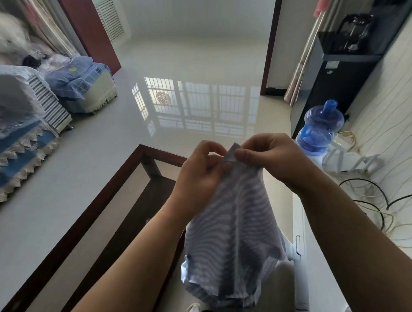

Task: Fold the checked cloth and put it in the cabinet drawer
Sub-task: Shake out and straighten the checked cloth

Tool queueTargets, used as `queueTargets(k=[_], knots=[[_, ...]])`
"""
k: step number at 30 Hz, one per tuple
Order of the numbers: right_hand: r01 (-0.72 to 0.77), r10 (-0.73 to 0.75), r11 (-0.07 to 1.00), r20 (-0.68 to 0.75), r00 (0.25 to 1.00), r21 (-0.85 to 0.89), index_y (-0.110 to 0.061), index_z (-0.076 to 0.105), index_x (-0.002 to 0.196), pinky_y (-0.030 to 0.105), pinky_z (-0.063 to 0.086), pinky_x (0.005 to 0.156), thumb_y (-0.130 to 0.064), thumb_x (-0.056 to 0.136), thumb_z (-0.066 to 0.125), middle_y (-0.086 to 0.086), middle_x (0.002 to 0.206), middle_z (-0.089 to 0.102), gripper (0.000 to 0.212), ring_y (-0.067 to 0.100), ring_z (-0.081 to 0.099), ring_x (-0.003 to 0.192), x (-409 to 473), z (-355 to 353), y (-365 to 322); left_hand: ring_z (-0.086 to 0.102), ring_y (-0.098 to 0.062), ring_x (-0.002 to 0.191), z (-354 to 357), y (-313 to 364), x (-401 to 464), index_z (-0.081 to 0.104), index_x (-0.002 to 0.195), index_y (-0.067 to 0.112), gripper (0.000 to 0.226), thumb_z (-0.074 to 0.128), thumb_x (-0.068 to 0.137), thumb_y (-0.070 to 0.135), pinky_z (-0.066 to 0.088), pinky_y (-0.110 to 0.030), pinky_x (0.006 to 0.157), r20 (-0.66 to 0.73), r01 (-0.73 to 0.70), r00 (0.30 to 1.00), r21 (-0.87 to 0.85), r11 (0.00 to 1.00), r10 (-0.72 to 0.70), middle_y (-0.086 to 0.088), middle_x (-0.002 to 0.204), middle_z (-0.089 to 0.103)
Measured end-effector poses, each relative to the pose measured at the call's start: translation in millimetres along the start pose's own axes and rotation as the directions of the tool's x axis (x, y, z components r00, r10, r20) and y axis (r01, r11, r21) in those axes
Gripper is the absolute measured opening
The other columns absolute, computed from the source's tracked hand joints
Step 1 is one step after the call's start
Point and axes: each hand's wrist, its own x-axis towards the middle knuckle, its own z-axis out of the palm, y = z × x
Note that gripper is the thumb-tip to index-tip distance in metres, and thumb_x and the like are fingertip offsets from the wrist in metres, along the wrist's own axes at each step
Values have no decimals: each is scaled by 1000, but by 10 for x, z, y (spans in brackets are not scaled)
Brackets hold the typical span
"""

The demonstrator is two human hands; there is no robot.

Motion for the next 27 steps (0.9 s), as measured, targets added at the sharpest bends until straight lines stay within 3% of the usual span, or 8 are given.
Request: queueTargets(k=[2,4,9,13,16,20,23,27], knots=[[52,-53,999,-76,996,-16,-19,72,76,20,52,63,-18,80,73,-5,68,70,5,4,64,64,-15,61,28,71,-23,72,-27,-46,17,56,95,17,14,66,87,21,59,-48,67,-10,35,999,-9,999,-35,-2,78,73],[91,-97,994,-122,988,-52,-22,72,75,19,53,64,-17,81,72,-7,68,71,8,3,64,64,-28,100,45,70,-20,76,-48,-144,9,59,91,19,17,68,84,32,58,-49,71,-56,37,998,30,999,-35,1,80,72],[174,-207,973,-244,948,-149,-32,70,75,18,54,66,-22,83,70,-17,66,69,13,1,65,66,32,50,2,65,-6,74,3,-602,-226,44,108,20,43,69,81,41,57,-22,67,-220,-59,965,345,937,141,10,86,61],[221,-288,940,-256,923,-261,-33,69,76,14,51,66,-24,83,71,-20,66,68,12,0,64,66,105,35,-57,61,-6,76,-11,-857,-304,58,100,16,39,63,80,49,57,-27,69,-228,-102,945,473,875,233,2,91,68],[231,-320,923,-280,905,-308,-27,71,81,10,47,64,-24,83,71,-19,69,65,3,-1,61,65,148,21,-89,60,-7,79,-43,-920,-285,61,90,15,40,63,79,53,56,-23,71,-119,-157,958,543,825,260,4,98,63],[227,-346,907,-320,882,-354,-25,71,83,15,47,65,-25,84,70,-19,69,64,1,2,60,64,222,-53,-93,54,0,82,-140,-927,-255,59,78,29,30,70,68,55,46,-13,72,12,-68,997,430,900,70,19,95,52],[211,-351,899,-343,871,-384,-19,74,85,14,47,65,-26,84,70,-19,69,63,8,1,59,64,266,-111,-90,57,-5,88,-197,-834,-180,63,79,37,19,78,69,42,50,-29,82,228,126,956,244,962,-183,14,93,57],[216,-364,898,-370,855,-384,-17,74,88,11,46,65,-25,85,69,-20,71,64,10,2,60,65,277,-176,-143,46,-13,113,-149,-734,-29,64,103,33,30,75,76,41,43,-32,100,419,154,817,504,850,-396,9,120,46]])
